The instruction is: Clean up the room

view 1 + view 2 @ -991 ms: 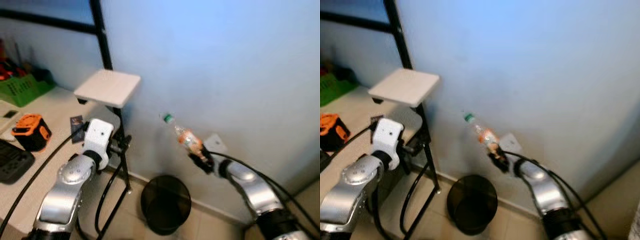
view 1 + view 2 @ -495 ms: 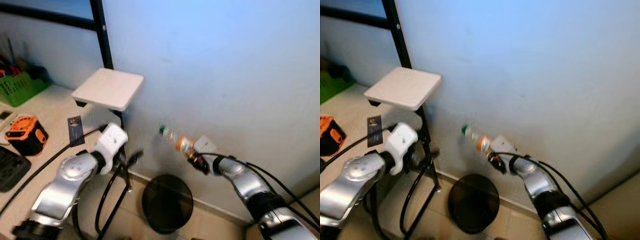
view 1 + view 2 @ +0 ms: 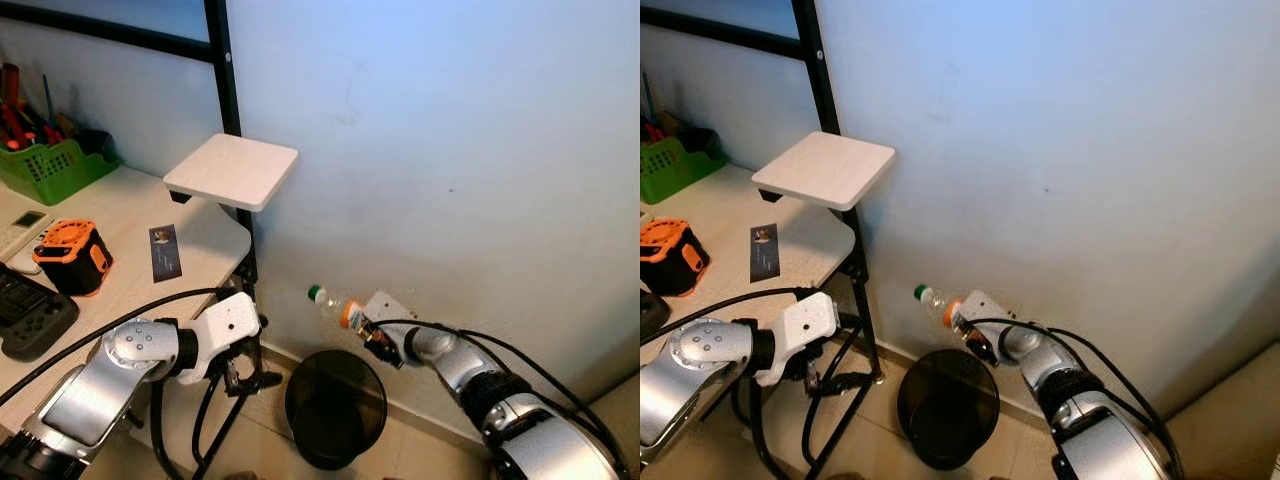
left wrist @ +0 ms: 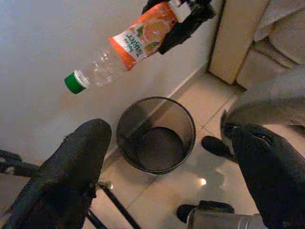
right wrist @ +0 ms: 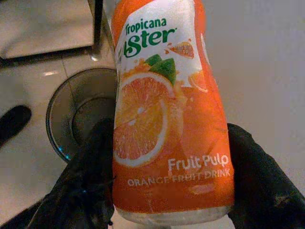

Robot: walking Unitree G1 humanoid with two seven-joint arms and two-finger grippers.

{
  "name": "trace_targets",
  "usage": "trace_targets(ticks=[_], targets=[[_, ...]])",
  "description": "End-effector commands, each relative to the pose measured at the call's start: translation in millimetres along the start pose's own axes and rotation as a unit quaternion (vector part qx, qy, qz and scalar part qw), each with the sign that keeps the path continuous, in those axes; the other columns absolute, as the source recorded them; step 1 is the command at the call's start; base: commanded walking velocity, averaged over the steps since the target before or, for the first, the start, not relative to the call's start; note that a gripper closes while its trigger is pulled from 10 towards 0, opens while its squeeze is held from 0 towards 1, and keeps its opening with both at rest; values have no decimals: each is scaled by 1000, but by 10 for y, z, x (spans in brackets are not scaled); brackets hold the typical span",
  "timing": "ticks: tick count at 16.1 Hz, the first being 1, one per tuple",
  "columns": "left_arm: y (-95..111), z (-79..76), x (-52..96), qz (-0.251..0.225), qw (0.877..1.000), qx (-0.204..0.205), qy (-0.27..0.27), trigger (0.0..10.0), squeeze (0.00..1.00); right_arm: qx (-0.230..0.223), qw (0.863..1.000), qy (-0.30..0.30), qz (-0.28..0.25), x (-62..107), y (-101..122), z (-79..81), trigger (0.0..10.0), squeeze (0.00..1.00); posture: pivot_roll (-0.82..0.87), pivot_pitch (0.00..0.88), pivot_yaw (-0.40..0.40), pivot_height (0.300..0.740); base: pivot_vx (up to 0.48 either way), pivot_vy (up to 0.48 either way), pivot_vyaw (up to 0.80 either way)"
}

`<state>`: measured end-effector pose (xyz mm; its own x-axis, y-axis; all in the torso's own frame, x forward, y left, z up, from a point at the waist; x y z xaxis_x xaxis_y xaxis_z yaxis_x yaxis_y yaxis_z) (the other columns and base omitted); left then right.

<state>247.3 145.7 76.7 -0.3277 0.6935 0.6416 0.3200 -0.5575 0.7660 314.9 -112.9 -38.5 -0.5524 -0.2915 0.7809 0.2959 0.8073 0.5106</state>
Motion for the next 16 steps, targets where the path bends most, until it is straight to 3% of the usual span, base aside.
trace_targets(ticks=[1,5,6,7,8,9,12,16], targets=[[11,29,20,6,1000,-8,-4,10000,0,15,1000,-11,6,9,35,-90,10000,0,11,0,-32,740,0,0,0],[-6,36,26,14,1000,-11,-10,10000,0,33,999,1,27,-12,-3,-40,10000,0,10,0,-33,740,0,0,0],[-5,37,24,15,1000,-11,-11,10000,0,29,999,9,26,-17,-1,-19,10000,235,13,0,-34,740,0,0,0],[-3,38,22,15,1000,-11,-12,10000,0,27,999,11,25,-18,0,-13,10000,384,15,0,-35,740,0,0,0],[-10,37,23,16,1000,-9,-11,10000,0,28,999,14,24,-21,3,2,10000,902,15,0,-35,740,0,0,0],[-17,33,21,17,1000,-9,-11,10000,0,29,999,18,25,-24,2,18,10000,1000,15,0,-36,740,0,0,0],[-30,12,7,18,1000,-6,-15,10000,0,19,999,37,19,-53,116,96,10000,1000,12,0,-35,740,0,0,0],[-37,4,-3,16,1000,-4,-18,10000,0,-14,999,42,16,-79,74,212,10000,1000,2,0,-27,740,0,0,0]])
Point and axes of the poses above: a point about 5 cm out from each wrist's last joint towards the gripper, its own x axis pointing back from the gripper into the wrist, its own y axis along the axis of the wrist's last joint, z = x × y, the point moved 4 cm from there along -x, pointing out of the wrist towards the gripper, and after that the axes turned 11 degrees about x, right-handed, at the moved point
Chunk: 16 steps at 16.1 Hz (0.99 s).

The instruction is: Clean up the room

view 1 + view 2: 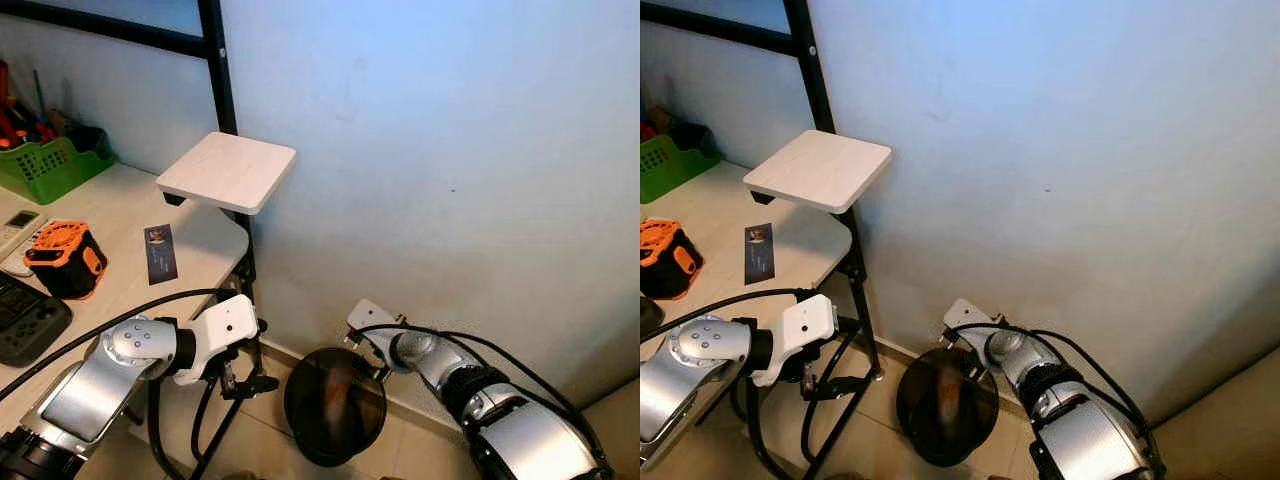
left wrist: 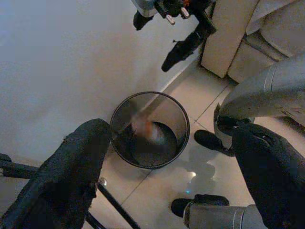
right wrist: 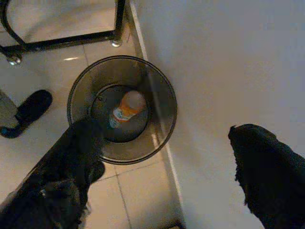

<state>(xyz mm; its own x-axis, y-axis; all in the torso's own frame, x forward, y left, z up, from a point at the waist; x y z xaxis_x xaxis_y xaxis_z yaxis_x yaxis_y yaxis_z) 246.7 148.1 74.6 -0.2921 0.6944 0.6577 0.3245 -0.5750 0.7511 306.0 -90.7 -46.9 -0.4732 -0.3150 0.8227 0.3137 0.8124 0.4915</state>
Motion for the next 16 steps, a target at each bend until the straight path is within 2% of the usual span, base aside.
trace_targets(ticks=[1,3,6,7,10,11,12,13,14,15,16], targets=[[-7,-6,-12,4,1000,-1,-2,10000,0,-21,1000,-4,1,-2,-61,12,10000,1000,1,0,-26,740,0,0,0],[-2,-10,-26,-4,1000,7,9,10000,0,-57,998,-17,-2,7,-181,12,10000,1000,-4,0,-19,740,0,0,0],[100,104,-45,-64,992,53,95,10000,0,-150,987,-62,-19,86,-457,-110,10000,1000,-11,0,-14,740,0,0,0],[120,126,-47,-77,989,62,113,10000,0,-159,985,-71,-23,104,-503,-135,10000,1000,-18,0,-10,740,0,0,0],[177,257,-45,-133,960,126,213,10000,0,-231,962,-125,-75,211,-727,-178,10000,1000,-40,0,-1,740,0,0,0],[213,299,-46,-160,941,145,259,10000,0,-281,937,-169,-119,286,-794,-206,10000,1000,-48,0,3,740,0,0,0],[247,340,-37,-179,927,152,294,10000,0,-300,922,-205,-136,331,-811,-243,10000,1000,-52,0,1,740,0,0,0],[247,389,-9,-191,908,166,333,10000,0,-334,896,-240,-170,381,-756,-310,10000,1000,-52,0,-7,740,0,0,-800],[234,398,2,-192,904,170,343,10000,0,-344,886,-249,-186,410,-710,-361,10000,1000,-46,0,-11,740,0,0,-800],[202,396,15,-191,898,178,354,10000,0,-370,856,-275,-235,550,-547,-536,10000,1000,-33,0,-9,740,0,0,-800],[187,377,34,-190,896,179,360,10000,0,-384,831,-297,-272,711,-392,-663,10000,1000,-27,0,-8,740,0,0,-800]])
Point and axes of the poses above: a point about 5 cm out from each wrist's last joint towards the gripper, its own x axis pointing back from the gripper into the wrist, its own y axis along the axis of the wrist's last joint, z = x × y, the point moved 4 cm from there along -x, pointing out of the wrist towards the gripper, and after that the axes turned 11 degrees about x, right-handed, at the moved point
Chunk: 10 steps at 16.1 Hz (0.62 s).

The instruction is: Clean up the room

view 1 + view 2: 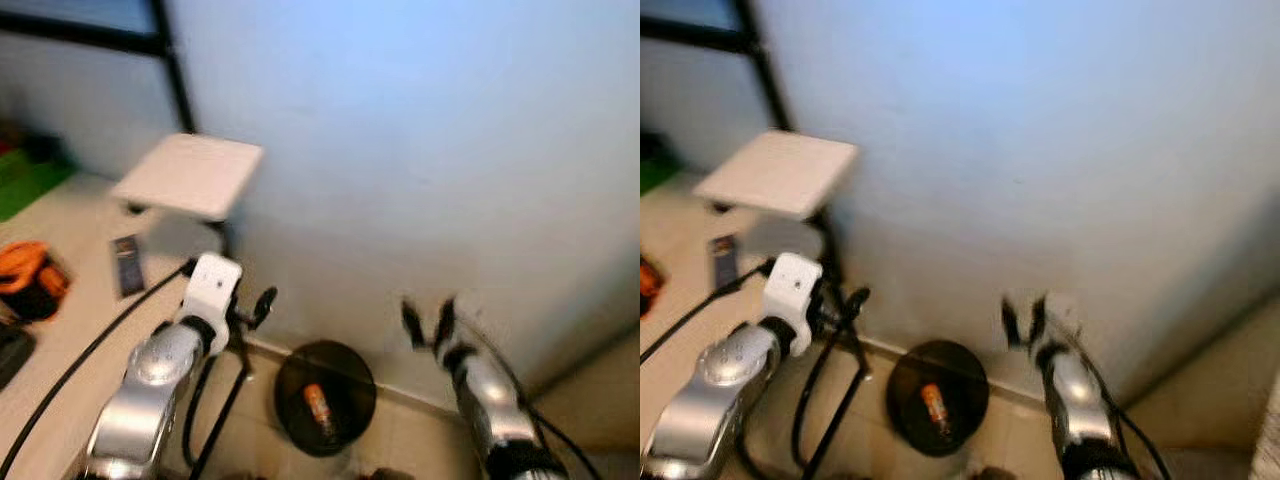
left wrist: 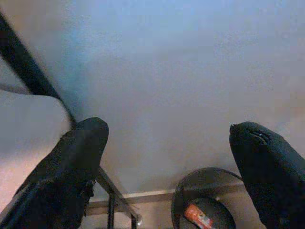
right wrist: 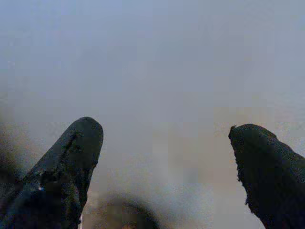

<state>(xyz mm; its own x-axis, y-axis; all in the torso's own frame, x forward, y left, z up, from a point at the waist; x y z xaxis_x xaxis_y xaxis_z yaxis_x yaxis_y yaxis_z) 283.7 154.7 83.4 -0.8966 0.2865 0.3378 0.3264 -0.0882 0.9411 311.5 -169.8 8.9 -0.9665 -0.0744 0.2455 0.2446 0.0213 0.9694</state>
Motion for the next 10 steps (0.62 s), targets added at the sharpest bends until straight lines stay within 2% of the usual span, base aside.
trace_targets(ticks=[1,2,3,5,7,10], targets=[[52,18,32,-10,1000,-6,11,10000,0,-13,999,-12,-28,-14,204,-39,10000,1000,-13,0,-11,740,0,0,-800],[32,36,69,-8,1000,-11,18,10000,0,-16,998,2,-64,8,405,57,10000,1000,2,0,-16,740,0,0,-800],[21,44,75,-5,1000,-13,18,10000,0,-16,997,4,-76,23,471,88,10000,1000,11,0,-18,740,0,0,-800],[49,75,97,-9,1000,-20,20,10000,0,-19,995,25,-100,120,622,262,10000,1000,12,0,-10,740,0,0,-800],[56,95,100,-14,999,-20,32,10000,0,-26,995,44,-88,221,641,414,10000,1000,22,0,-14,740,0,0,-800],[79,108,103,-17,999,-21,39,10000,0,-24,996,46,-78,268,632,402,10000,1000,20,0,-8,740,0,0,-800]])
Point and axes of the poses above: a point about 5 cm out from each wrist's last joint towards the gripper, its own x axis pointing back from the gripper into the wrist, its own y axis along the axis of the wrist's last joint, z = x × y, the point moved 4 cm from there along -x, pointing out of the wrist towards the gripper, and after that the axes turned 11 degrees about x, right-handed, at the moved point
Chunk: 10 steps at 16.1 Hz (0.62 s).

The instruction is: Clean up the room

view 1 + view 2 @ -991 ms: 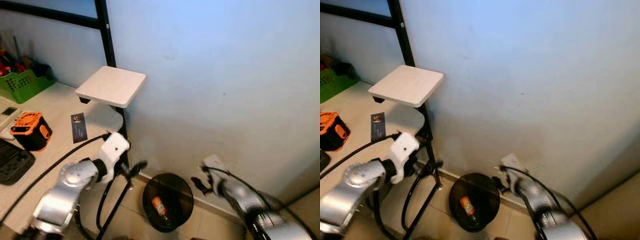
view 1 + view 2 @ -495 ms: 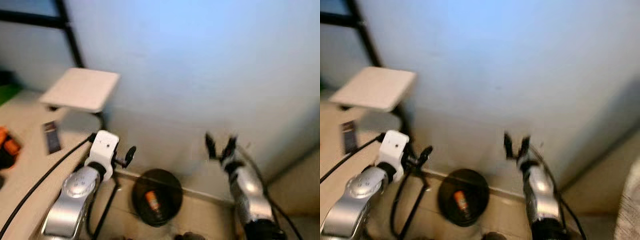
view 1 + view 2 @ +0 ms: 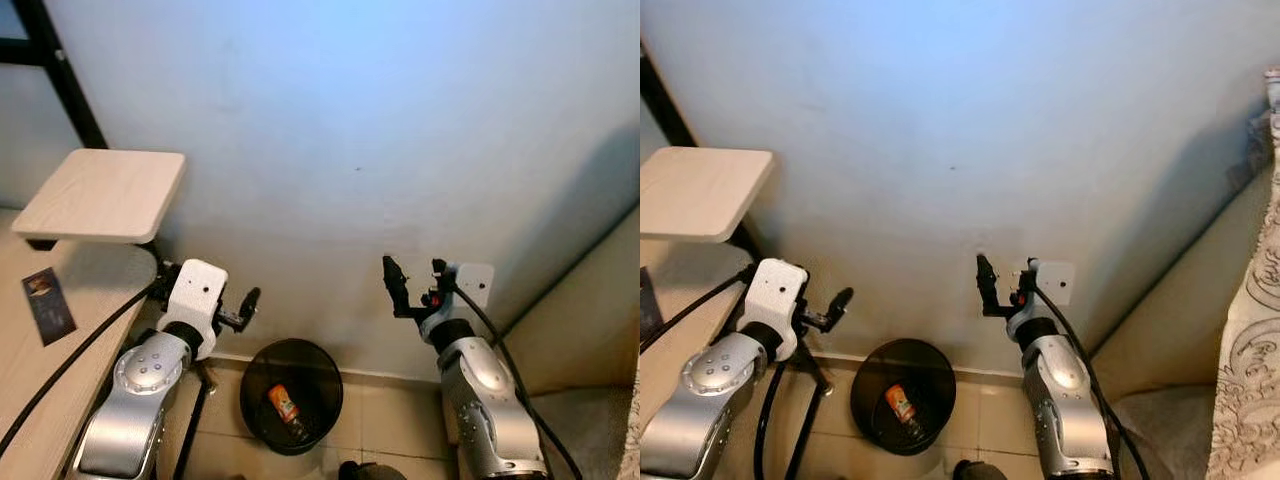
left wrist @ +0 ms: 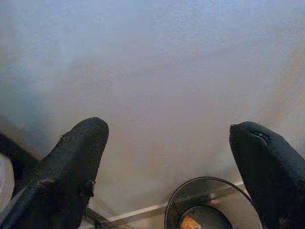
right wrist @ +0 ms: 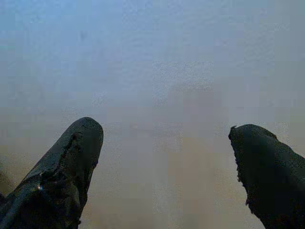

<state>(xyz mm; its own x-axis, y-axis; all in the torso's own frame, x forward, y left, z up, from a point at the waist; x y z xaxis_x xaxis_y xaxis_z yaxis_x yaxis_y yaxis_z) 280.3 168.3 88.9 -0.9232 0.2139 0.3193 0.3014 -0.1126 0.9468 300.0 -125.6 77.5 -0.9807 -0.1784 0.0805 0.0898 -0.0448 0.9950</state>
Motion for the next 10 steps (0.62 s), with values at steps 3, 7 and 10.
trace_targets(ticks=[3,7,10], targets=[[71,42,5,-11,1000,-5,9,10000,0,-2,1000,-3,9,40,27,-22,10000,1000,14,0,-8,740,0,0,-800],[96,68,5,-16,1000,4,18,10000,0,-11,1000,-9,14,57,26,-51,10000,1000,8,0,-9,740,0,0,-800],[91,68,-6,-14,1000,3,18,10000,0,-19,1000,-11,17,49,16,-50,10000,1000,17,0,-10,740,0,0,-800]])
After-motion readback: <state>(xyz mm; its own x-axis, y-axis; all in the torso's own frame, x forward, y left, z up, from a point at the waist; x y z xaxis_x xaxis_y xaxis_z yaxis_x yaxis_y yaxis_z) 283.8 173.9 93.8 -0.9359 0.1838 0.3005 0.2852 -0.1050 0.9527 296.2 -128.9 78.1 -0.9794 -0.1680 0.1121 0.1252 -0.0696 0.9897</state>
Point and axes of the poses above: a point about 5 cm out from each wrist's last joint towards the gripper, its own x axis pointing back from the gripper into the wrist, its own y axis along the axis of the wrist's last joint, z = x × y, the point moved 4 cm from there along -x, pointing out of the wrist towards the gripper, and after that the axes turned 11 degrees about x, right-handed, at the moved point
